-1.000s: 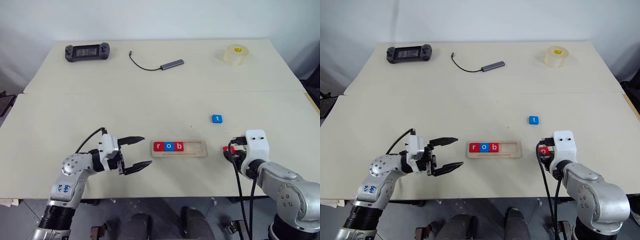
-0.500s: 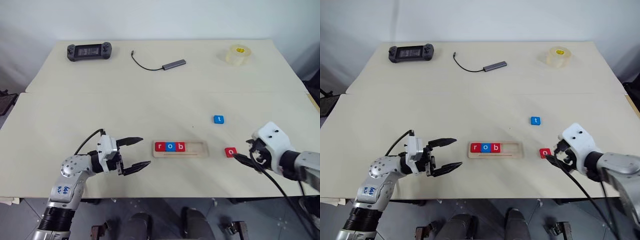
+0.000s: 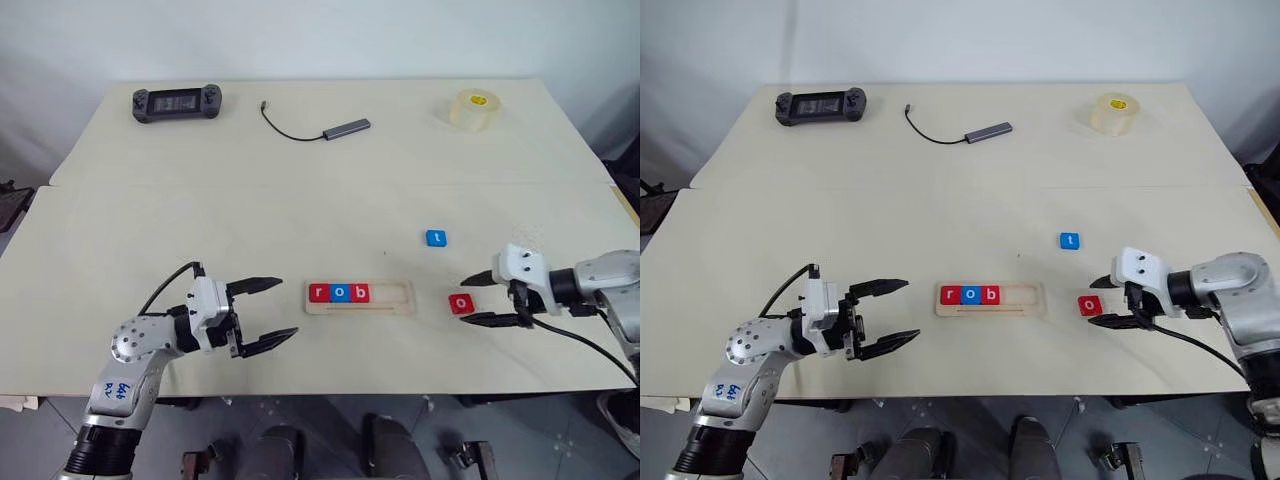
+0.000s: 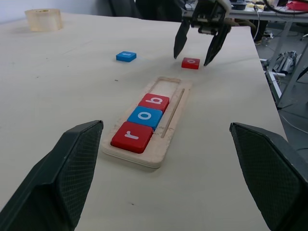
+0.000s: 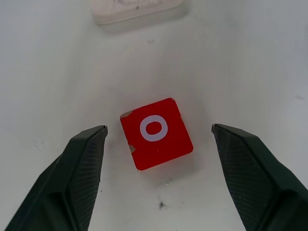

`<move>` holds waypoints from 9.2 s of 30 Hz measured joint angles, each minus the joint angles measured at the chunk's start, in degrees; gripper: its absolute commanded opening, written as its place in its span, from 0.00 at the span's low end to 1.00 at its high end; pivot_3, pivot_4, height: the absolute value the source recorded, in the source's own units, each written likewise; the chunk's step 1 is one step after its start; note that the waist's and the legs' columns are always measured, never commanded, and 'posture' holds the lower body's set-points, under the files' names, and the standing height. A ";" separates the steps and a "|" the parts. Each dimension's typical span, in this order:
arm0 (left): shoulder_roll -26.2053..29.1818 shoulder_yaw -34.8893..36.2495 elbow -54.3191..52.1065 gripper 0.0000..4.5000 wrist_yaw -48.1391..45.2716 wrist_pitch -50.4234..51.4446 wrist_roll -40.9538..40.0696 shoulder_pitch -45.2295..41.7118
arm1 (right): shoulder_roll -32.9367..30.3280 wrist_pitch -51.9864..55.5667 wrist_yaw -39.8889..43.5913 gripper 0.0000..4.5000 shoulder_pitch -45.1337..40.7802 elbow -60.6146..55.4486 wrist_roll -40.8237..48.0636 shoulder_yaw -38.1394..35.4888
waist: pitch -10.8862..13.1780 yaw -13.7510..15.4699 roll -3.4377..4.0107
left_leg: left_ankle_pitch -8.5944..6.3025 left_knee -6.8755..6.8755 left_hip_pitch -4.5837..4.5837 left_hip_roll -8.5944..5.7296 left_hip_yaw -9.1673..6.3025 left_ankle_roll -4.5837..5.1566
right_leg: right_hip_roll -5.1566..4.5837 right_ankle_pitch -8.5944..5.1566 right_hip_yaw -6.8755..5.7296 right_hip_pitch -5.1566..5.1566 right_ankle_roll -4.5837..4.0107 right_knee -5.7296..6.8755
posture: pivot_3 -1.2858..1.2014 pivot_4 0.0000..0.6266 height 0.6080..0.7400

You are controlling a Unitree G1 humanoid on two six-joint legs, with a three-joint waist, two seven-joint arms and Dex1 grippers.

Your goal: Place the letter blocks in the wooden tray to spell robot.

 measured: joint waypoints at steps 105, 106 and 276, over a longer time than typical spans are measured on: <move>-1.17 -0.11 5.78 1.00 4.51 -1.74 0.72 -5.20 | 31.17 4.15 -37.81 0.99 39.75 -31.87 11.34 -36.54 | -0.11 0.17 0.07 | 0.05 -0.01 0.26 0.05 0.12 -0.13 | 0.11 -0.04 0.19 0.03 -0.08 0.41 | 0.52 0.24 1.00; -1.28 -0.14 5.78 1.00 4.53 -1.86 0.76 -5.40 | 31.08 4.78 -38.71 0.99 37.98 -32.01 11.40 -35.60 | -0.11 -0.12 0.07 | 0.05 0.00 0.27 0.05 0.13 -0.13 | 0.11 -0.04 0.21 0.02 -0.08 0.42 | 0.52 0.24 1.00; -1.08 -1.90 -5.64 1.00 4.99 0.74 0.66 0.99 | 11.22 16.97 1.89 0.55 -11.99 -7.28 -2.72 8.82 | -0.07 0.00 0.12 | -0.03 0.07 -0.03 0.19 -0.05 -0.22 | 0.10 -0.03 -0.16 -0.05 -0.17 0.20 | 0.52 0.24 1.00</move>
